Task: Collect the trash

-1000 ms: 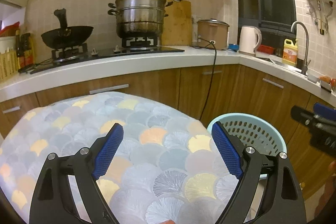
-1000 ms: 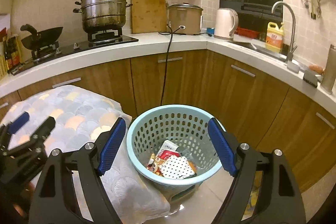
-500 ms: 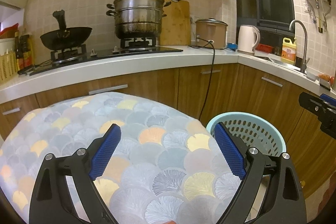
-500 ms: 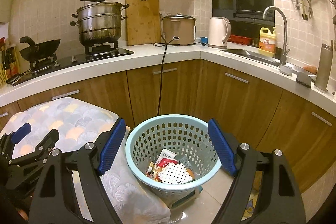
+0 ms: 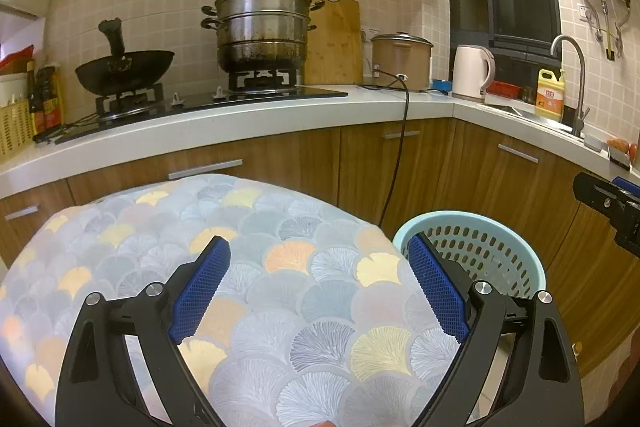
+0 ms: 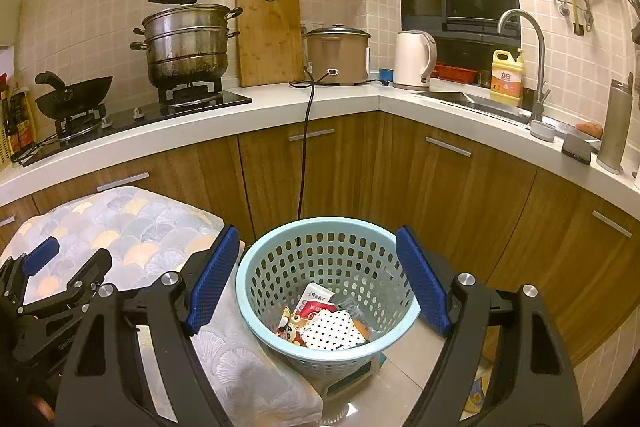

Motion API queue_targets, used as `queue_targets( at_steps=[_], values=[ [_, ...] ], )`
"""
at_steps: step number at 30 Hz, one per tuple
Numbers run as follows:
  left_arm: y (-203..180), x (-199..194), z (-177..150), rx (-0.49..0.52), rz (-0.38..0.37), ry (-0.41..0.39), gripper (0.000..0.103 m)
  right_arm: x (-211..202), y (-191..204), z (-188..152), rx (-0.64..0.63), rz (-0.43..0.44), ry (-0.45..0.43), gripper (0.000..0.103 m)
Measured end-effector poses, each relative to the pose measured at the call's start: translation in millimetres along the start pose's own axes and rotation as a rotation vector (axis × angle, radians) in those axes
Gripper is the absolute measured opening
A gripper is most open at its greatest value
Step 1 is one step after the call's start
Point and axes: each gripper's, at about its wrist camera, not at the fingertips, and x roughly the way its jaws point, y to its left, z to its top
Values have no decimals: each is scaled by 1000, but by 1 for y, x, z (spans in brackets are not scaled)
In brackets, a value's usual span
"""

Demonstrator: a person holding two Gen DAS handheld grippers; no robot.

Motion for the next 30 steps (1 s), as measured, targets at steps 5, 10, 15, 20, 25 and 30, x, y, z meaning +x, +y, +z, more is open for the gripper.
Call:
queue_targets(
  at_steps=[5,10,15,20,25,30],
  values=[
    [0,0,0,1,-2,2,90,2,1,-1,-2,0,8,77],
    [-2,1,-2,8,-13,2,91,3,1,-3,1,-2,13,77],
    [-2,1,-2,13,-16,1,91,5,-1,-3,8,-2,17,77],
    [-3,1,-2,13,-15,1,92,4,-4,-1,26,15,22,77],
    [-3,1,-3,20,-11,-3,92,3,-6,0,24,4,16,77],
    [-3,2,-2,21,-11,-2,92,2,-8,0,32,17,17,77]
  ],
)
